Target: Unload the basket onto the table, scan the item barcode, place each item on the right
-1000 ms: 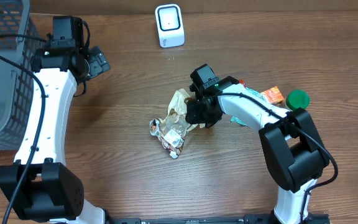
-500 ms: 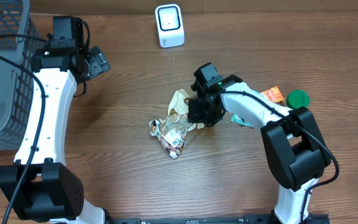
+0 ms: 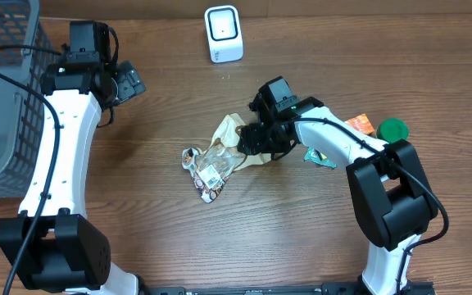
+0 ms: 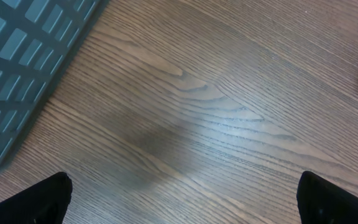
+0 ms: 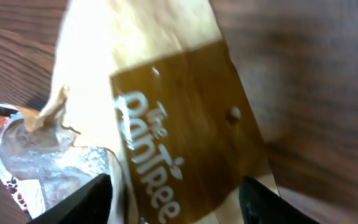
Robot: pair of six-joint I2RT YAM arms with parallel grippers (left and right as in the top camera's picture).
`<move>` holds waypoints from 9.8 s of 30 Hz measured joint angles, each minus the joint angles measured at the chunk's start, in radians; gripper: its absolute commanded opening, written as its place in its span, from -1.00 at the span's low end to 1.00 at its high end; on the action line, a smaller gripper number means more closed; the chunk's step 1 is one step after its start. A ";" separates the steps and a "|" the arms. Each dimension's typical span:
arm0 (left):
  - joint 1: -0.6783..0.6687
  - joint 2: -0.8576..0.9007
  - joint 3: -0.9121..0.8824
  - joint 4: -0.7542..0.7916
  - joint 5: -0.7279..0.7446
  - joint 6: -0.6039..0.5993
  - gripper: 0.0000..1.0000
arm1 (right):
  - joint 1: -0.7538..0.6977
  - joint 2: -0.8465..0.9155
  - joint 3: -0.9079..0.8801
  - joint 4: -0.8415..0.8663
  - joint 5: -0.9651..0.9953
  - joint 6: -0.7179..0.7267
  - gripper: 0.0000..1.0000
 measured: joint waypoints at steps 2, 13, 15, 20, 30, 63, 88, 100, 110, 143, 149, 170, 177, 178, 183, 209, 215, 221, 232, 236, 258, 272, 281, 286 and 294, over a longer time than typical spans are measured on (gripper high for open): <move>0.000 0.000 0.000 0.000 0.000 0.000 1.00 | -0.001 0.000 0.004 0.010 0.000 -0.022 0.42; 0.000 0.000 0.000 0.000 0.000 0.000 1.00 | 0.029 0.000 0.006 0.018 0.053 -0.060 0.30; 0.000 0.000 0.000 0.000 0.000 0.000 1.00 | 0.053 0.000 0.006 0.016 0.086 -0.064 0.21; 0.000 0.000 0.000 0.000 0.000 0.000 1.00 | 0.126 0.000 0.006 -0.023 0.188 -0.051 -0.14; 0.000 0.000 0.000 0.000 0.000 0.000 1.00 | 0.134 -0.060 0.009 -0.125 0.235 0.092 0.01; 0.000 0.000 0.000 0.000 0.000 0.000 1.00 | 0.108 -0.204 0.011 -0.119 0.312 0.082 0.64; 0.000 0.000 0.000 0.000 0.000 0.000 1.00 | 0.120 -0.178 0.011 -0.122 0.312 0.061 0.57; 0.000 0.000 0.000 0.000 0.000 0.000 1.00 | 0.181 -0.021 0.011 -0.140 0.303 0.076 0.35; 0.000 0.000 0.000 0.000 0.000 0.000 1.00 | 0.182 -0.006 0.011 -0.138 0.255 0.113 -0.29; 0.000 0.000 0.000 0.000 0.000 0.000 1.00 | 0.104 -0.149 0.084 -0.227 0.143 0.113 -0.81; 0.000 0.000 0.000 0.000 0.000 0.000 1.00 | 0.104 -0.149 0.084 -0.228 0.138 0.113 -0.81; 0.000 0.000 0.000 0.000 0.000 0.000 1.00 | 0.104 -0.149 0.084 -0.227 0.138 0.114 -0.92; 0.000 0.000 0.000 0.000 0.000 0.000 1.00 | 0.104 -0.149 0.084 -0.227 0.138 0.113 -0.92; 0.000 0.000 0.000 0.000 0.000 0.000 0.99 | 0.104 -0.149 0.084 -0.227 0.138 0.113 -0.93; 0.000 0.000 0.000 0.000 0.000 0.000 1.00 | 0.104 -0.149 0.084 -0.227 0.138 0.113 -0.93; 0.000 0.000 0.000 0.000 0.000 0.000 1.00 | 0.062 -0.165 0.836 -0.253 0.362 0.007 -0.93; 0.000 0.000 0.000 0.000 0.000 0.000 1.00 | 0.063 -0.137 0.835 -0.081 0.528 -0.053 -0.93; 0.000 0.000 0.000 0.000 0.000 0.000 1.00 | 0.063 -0.049 0.835 0.083 0.672 -0.137 -0.93; 0.000 0.000 0.000 0.000 0.000 0.000 1.00 | 0.063 0.293 0.823 0.504 0.944 -0.441 -0.93; 0.000 0.000 0.000 0.000 0.000 0.000 1.00 | 0.063 0.379 0.821 0.655 1.001 -0.607 -0.93; 0.000 0.000 0.000 0.000 0.000 0.000 1.00 | 0.143 0.464 0.821 0.579 1.048 -0.788 -0.93; 0.000 0.000 0.000 0.000 0.000 0.000 1.00 | 0.174 0.464 0.821 0.370 0.975 -0.607 -0.93; 0.000 0.000 0.000 0.000 0.000 0.000 1.00 | 0.174 0.462 0.821 0.334 0.938 -0.477 -0.93; 0.000 0.000 0.000 0.000 0.000 0.000 1.00 | 0.174 0.415 0.821 0.292 0.932 -0.451 -0.93; 0.000 0.000 0.000 0.000 0.000 0.000 1.00 | 0.174 0.161 0.822 -0.152 0.904 -0.269 -0.93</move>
